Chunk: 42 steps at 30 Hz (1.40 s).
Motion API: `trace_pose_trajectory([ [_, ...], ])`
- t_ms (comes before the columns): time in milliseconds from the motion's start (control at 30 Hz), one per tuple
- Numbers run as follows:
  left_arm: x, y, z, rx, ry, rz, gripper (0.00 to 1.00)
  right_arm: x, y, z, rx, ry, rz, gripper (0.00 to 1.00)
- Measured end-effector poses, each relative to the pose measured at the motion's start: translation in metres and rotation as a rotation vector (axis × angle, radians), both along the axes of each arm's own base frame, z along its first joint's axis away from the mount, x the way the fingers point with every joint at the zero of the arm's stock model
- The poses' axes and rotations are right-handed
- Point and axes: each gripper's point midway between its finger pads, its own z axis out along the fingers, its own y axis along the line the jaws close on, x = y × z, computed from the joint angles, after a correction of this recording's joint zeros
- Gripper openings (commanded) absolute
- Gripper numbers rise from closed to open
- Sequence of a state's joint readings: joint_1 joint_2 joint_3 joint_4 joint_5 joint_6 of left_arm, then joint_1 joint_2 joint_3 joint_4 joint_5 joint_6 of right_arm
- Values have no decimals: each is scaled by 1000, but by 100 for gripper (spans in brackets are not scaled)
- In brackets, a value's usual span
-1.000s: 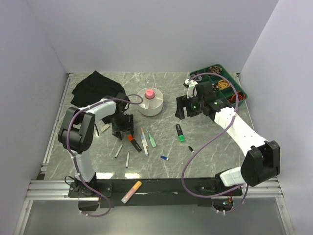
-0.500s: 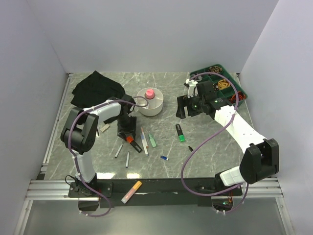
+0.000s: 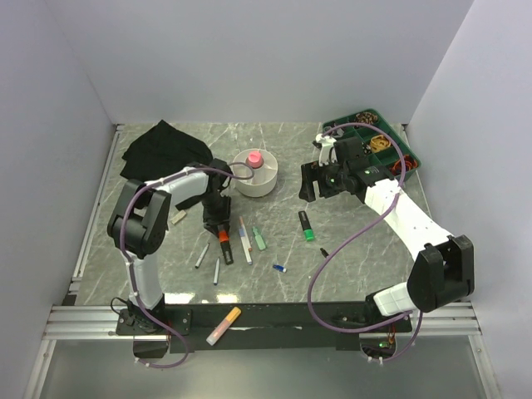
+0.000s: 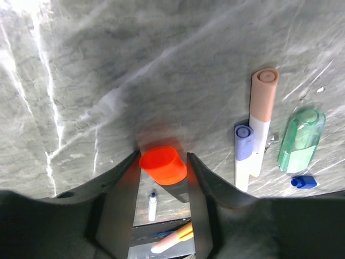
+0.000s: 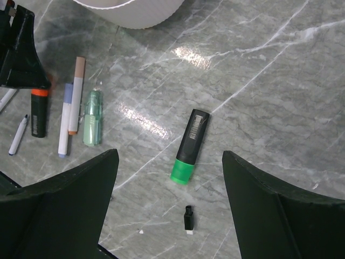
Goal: Sort the stationery into containers
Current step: Pick up the pen from the center of the board.
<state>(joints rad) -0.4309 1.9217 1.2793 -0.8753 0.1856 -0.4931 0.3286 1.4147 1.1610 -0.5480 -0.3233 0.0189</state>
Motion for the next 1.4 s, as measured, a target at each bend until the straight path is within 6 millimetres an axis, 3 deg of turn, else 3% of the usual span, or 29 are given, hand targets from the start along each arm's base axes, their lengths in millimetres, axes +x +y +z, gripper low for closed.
trace_pose_trajectory([
  [67, -1, -1, 0, 6, -1, -7, 33, 0, 0, 0, -1, 0, 0, 85],
  [100, -2, -1, 0, 8, -3, -11, 36, 0, 0, -1, -1, 0, 0, 85],
  [133, -2, -2, 0, 12, -8, -17, 47, 0, -1, -1, -1, 2, -2, 85],
  [233, -5, -2, 0, 27, -19, -28, 53, 0, -1, -2, -1, 3, -3, 85],
  [400, -13, 1, 0, 40, -27, -37, 52, -1, -1, -3, -1, 8, -5, 85],
  [500, -19, 4, -1, 44, -22, -39, 42, -1, -1, -3, -1, 8, -5, 86],
  [633, -21, 4, -1, 49, -19, -45, 19, 0, -2, -3, -1, 7, -8, 85],
  [733, -21, 3, 0, 45, -20, -55, 9, 0, -3, -3, -1, 7, -10, 85],
  [833, -20, 2, 0, 48, -18, -58, 6, 0, -3, -3, 0, 6, -10, 85],
  [933, -10, -4, 2, 36, -28, -66, 2, 0, -3, -3, -1, 5, -10, 85],
  [1200, 46, -30, 32, -18, -187, -99, 1, 0, -3, -3, -3, 4, -8, 85],
  [1400, 55, -26, 57, -31, -260, -122, 1, 1, -3, -2, -2, 1, -8, 85],
])
